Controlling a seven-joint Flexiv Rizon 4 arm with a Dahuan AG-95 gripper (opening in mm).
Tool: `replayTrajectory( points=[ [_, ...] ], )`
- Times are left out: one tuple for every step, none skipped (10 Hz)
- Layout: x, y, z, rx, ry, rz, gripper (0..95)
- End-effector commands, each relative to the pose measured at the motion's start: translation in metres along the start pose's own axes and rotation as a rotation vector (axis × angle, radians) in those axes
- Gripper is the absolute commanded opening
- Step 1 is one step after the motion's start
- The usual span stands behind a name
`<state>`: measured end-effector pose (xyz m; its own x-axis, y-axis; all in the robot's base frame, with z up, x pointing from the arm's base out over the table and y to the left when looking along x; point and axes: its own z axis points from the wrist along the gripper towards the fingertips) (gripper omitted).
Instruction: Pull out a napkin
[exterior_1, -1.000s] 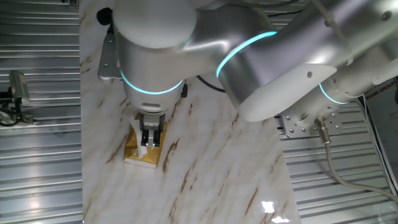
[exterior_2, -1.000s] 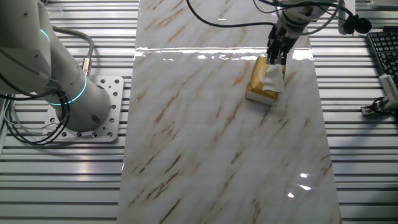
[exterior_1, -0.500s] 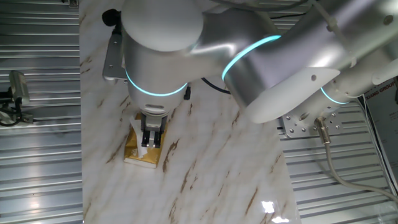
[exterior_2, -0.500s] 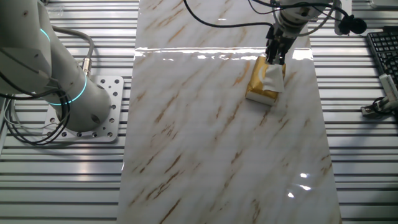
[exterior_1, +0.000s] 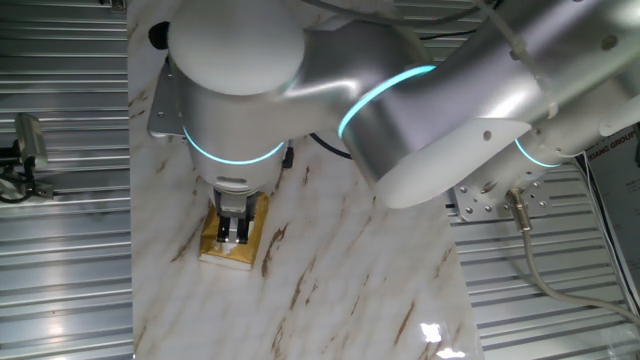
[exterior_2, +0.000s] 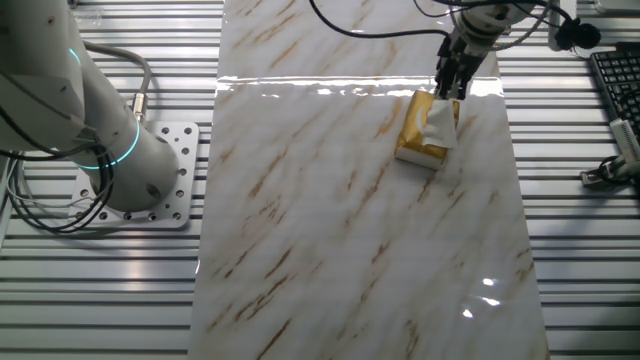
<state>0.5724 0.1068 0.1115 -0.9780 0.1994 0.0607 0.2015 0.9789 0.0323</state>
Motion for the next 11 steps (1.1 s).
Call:
replayTrajectory(
  points=[
    [0.0017, -0.0008, 0.0004, 0.003, -0.01, 0.003, 0.0],
    [0.0008, 0.001, 0.001, 0.007, -0.011, 0.01, 0.0],
    [0.0005, 0.0022, 0.0003, 0.006, -0.011, 0.016, 0.0],
    [0.0, 0.0032, -0.0002, 0.01, -0.012, 0.018, 0.0],
    [-0.0005, 0.0043, -0.0001, 0.009, -0.014, 0.02, 0.0],
    [-0.001, 0.0052, 0.0001, 0.015, -0.014, 0.02, 0.0],
    [-0.001, 0.0052, 0.0006, 0.015, -0.012, 0.018, 0.0],
    [-0.001, 0.0052, 0.001, 0.015, -0.013, 0.015, 0.0],
    [-0.001, 0.0052, 0.001, 0.016, -0.01, 0.007, 0.0],
    [-0.001, 0.0052, 0.001, 0.015, -0.01, 0.004, 0.0],
    [-0.001, 0.0052, 0.001, 0.016, -0.002, 0.003, 0.0]
  ],
)
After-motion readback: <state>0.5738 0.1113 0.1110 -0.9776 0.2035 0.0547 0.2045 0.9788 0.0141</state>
